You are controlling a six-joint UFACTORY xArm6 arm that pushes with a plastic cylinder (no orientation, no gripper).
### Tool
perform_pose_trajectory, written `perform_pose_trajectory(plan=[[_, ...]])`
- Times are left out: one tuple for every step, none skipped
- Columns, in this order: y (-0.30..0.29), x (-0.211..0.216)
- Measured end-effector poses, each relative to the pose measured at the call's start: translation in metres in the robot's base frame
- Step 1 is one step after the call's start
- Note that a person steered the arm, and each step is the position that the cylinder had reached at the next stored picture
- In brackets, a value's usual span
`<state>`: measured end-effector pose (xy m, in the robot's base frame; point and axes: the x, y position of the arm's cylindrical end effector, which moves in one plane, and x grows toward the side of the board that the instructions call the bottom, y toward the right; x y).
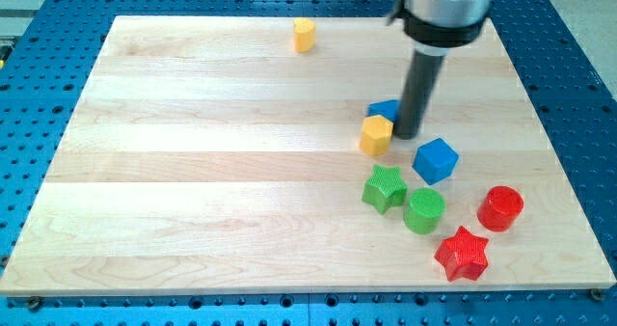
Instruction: Separate the hexagon and triangle from each other
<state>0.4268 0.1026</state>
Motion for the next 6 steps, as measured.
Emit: perform_pose_trajectory(plan=[[0.032, 0.026], [-0.026, 0.043], [-0.039, 0.006], [-0.018, -0.039], [-0.021, -0.084], [-0.020, -0.112]])
